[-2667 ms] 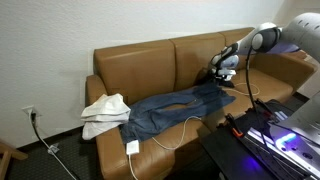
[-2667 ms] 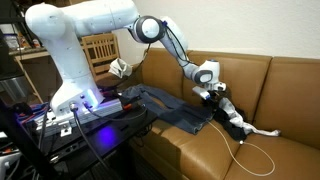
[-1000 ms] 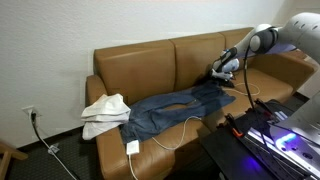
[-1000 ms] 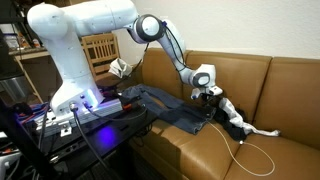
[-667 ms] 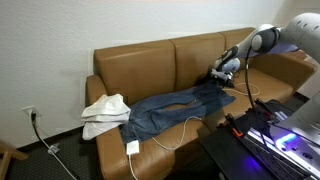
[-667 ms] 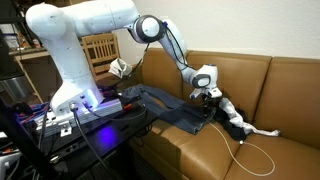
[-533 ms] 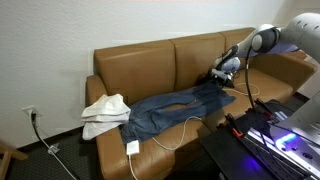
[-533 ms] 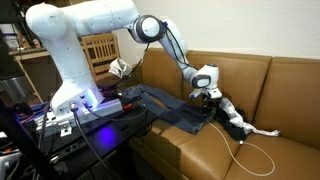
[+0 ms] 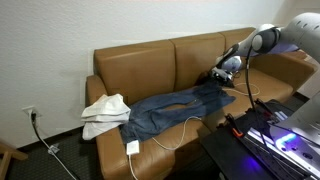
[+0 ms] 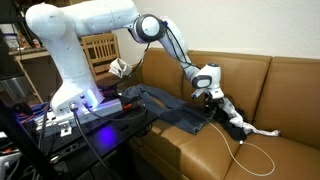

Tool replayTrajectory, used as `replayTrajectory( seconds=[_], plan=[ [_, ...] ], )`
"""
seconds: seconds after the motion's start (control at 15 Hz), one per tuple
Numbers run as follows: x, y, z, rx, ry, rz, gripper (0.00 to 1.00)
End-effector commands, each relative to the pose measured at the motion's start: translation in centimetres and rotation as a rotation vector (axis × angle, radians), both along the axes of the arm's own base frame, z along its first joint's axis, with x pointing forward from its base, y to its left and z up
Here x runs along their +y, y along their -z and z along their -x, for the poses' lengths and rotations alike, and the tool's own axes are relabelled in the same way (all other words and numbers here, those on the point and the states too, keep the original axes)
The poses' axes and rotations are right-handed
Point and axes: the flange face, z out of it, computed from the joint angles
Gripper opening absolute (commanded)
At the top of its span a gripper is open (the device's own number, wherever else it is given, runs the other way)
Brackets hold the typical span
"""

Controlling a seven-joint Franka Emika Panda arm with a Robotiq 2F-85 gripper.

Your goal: Fold the trouser on the couch

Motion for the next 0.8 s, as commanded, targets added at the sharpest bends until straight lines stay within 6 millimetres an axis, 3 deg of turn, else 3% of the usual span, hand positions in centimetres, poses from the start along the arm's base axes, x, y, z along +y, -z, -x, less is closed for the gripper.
replayTrajectory(
  seconds=[0.0,0.13,0.2,0.33,0.73],
  plan=[
    [0.5,0.2,0.1,0.048,-0.01,-0.014,1.0],
    [0.9,0.5,0.2,0.079,-0.029,-0.04,1.0],
    [1.2,0.7,0.2,0.09,-0.038,-0.039,0.75],
    [1.5,0.6,0.1,0.101,-0.041,-0.044,0.67],
    [1.4,0.5,0.0,0.093,-0.026,-0.041,0.23]
  ],
)
